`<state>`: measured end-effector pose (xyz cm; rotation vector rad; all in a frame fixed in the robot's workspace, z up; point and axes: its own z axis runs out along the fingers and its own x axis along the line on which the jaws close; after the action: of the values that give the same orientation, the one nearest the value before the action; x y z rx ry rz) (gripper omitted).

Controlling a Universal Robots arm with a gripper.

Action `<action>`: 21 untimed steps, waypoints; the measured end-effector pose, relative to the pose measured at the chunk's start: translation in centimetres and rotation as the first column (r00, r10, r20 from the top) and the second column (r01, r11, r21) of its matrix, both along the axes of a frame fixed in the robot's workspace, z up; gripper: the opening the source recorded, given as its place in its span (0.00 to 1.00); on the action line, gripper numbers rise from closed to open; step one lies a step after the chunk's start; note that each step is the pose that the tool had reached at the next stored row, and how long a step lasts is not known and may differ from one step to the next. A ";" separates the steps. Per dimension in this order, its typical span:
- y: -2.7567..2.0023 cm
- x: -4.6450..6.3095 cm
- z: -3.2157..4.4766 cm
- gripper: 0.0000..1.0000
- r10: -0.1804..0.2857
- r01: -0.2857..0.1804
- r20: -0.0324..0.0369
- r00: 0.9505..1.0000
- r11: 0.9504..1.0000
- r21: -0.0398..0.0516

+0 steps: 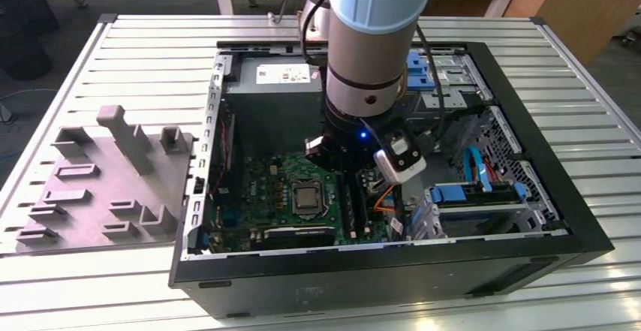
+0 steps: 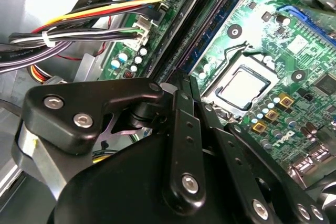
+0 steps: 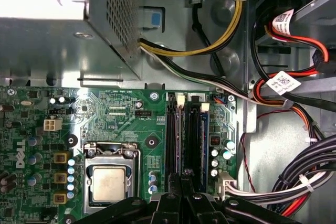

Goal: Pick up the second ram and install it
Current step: 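Insert the second ram into the second slot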

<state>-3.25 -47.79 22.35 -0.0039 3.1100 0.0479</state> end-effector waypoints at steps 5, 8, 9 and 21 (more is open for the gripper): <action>0.00 0.0 -0.18 0.11 -0.003 0.003 0.000 1.000 1.000 0.004; 0.00 0.0 -0.20 0.11 -0.003 0.003 0.000 1.000 1.000 0.004; 0.00 0.0 -0.20 0.11 -0.003 0.003 0.000 1.000 1.000 0.004; 0.00 0.0 0.16 0.11 -0.003 0.003 0.000 1.000 1.000 -0.002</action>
<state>-3.25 -47.79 22.51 0.0012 3.1100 0.0444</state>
